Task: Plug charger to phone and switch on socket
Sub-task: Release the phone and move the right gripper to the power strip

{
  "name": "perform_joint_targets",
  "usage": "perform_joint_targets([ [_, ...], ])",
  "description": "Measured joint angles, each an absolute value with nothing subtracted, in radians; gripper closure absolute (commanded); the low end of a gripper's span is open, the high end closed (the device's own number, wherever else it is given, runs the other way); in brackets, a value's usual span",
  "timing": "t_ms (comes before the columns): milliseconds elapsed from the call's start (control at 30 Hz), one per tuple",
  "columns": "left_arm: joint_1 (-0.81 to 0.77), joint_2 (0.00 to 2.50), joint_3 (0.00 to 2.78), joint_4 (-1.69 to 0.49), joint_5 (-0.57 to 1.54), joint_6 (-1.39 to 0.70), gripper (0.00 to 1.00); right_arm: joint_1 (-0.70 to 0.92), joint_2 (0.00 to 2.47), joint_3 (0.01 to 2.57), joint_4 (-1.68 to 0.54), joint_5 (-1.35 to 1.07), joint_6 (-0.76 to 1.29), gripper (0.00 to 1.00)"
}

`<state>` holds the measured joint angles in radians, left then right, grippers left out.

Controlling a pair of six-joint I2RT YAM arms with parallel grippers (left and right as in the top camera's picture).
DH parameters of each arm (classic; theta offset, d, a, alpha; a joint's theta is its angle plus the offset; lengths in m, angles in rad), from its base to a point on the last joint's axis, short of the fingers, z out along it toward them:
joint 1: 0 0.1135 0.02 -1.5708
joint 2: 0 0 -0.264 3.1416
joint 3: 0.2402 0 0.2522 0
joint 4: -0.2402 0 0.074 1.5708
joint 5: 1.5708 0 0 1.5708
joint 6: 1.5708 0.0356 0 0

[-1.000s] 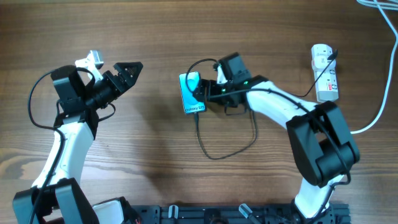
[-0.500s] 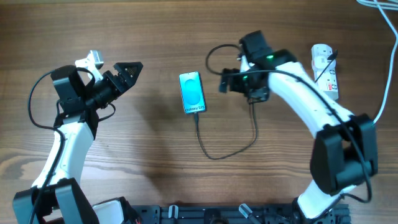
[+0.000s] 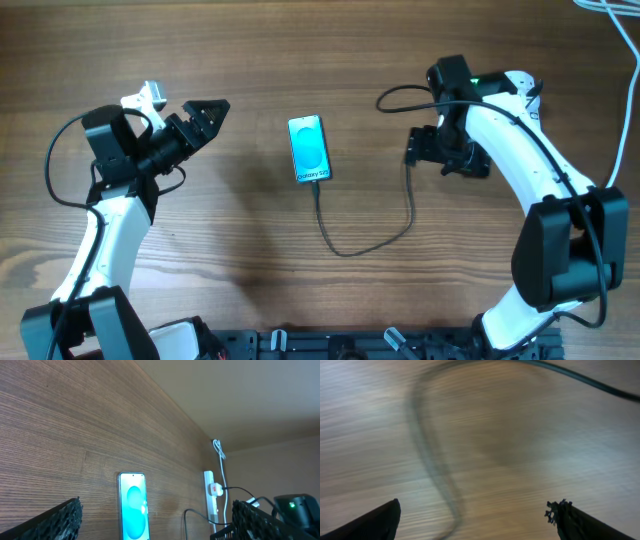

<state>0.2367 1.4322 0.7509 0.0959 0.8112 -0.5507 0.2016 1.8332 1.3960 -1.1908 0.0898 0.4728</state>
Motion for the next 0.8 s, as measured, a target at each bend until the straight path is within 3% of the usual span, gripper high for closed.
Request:
perform_joint_targets([
  [333, 0.237, 1.432, 0.751, 0.096, 0.811, -0.551, 0.0, 0.05, 1.833, 1.396, -1.275, 0.342, 0.689, 0.0],
  [800, 0.237, 1.432, 0.751, 0.096, 0.811, -0.551, 0.0, -0.294, 1.833, 1.396, -1.214, 0.27, 0.653, 0.0],
])
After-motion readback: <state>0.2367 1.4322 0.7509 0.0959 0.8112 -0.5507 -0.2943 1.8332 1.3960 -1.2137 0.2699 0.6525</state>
